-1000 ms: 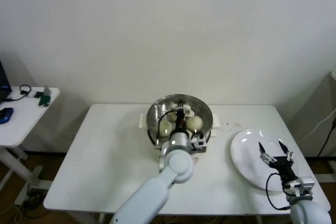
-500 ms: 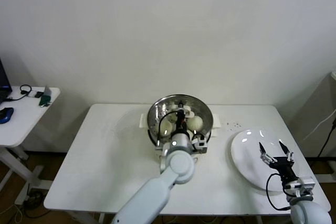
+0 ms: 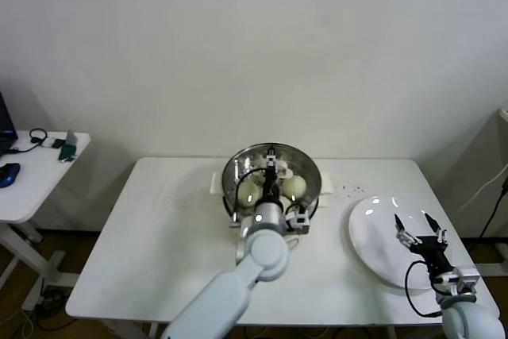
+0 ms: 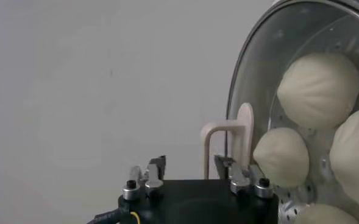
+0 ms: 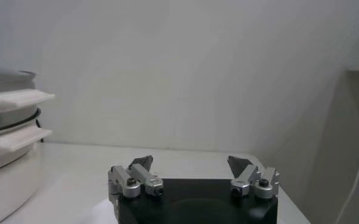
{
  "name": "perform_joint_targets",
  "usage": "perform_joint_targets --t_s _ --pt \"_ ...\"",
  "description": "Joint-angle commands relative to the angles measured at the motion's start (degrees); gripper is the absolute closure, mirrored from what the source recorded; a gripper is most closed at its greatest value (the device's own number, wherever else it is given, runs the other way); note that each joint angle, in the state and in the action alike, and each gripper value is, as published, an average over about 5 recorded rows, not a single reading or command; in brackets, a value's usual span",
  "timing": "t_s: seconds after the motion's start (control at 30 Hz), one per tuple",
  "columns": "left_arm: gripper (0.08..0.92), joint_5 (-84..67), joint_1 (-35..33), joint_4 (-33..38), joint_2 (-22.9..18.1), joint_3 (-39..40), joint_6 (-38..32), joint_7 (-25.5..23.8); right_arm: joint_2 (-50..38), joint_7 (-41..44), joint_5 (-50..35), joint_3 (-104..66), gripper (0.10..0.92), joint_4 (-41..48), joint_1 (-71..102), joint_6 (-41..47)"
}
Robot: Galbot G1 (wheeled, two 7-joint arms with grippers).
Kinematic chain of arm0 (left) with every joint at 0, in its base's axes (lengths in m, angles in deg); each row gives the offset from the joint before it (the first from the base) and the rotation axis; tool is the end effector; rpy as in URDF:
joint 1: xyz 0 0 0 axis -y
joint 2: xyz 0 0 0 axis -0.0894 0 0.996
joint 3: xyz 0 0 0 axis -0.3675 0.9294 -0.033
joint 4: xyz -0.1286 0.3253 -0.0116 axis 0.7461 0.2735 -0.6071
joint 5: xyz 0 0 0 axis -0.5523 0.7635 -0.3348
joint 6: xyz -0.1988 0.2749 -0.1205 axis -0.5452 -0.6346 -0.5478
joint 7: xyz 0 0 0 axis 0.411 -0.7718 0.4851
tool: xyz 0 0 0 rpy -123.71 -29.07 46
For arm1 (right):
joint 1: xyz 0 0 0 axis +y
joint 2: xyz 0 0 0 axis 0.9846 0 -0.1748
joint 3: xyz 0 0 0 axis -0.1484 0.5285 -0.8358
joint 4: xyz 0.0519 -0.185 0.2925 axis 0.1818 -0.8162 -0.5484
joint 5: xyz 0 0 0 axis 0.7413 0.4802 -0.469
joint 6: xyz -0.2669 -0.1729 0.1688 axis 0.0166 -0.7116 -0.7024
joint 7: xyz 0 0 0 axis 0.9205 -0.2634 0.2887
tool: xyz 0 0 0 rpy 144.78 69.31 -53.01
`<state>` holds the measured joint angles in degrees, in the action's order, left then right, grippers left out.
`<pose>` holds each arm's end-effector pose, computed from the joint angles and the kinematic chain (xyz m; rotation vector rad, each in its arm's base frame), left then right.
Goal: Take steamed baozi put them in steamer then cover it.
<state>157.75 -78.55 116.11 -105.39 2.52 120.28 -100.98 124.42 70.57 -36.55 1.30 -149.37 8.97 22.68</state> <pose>0.3456 -0.2155 -0.2657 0.1063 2.2358 2.1928 0.2398 -0.2194 -0.3724 -0.0319 -2.9700 0.0788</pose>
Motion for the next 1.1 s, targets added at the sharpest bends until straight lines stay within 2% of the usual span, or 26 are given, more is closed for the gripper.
perform_joint_targets --t_s 0.03,0.27,0.5,0.77,0.87,0.97,1.1 --pt "0.38 -3.62 -1.98 6.8 4.02 -0.41 2.87 0.39 -0.16 -0.02 -1.07 -0.24 0.203 -0.32 -0.12 1.78" --pt "0.202 -7.94 -5.19 13.75 6.16 -1.4 2.87 2.02 -0.11 -0.31 -1.18 -0.15 0.203 -0.16 -0.39 3.05" --pt "0.177 -11.32 -10.59 21.58 8.93 -4.57 2.14 3.45 0.08 -0.45 -0.52 0.06 0.203 -0.42 -0.55 3.72" --pt "0.177 -30.03 -20.38 30.74 14.55 -18.15 -5.17 10.34 -0.19 0.07 0.68 -0.08 0.203 -0.65 0.02 3.46" --pt "0.177 -38.87 -24.22 32.46 14.92 -24.91 -9.57 16.15 -0.15 0.27 1.19 -0.01 0.203 -1.05 0.34 3.29" --pt "0.177 -48.74 -29.32 32.07 14.25 -33.64 -18.3 22.98 -0.18 0.56 1.14 0.17 0.203 -1.53 0.71 2.88" --pt "0.177 -63.66 -37.18 30.21 12.67 -43.25 -30.27 26.53 -0.48 0.99 1.08 0.52 0.203 -2.24 1.33 2.36"
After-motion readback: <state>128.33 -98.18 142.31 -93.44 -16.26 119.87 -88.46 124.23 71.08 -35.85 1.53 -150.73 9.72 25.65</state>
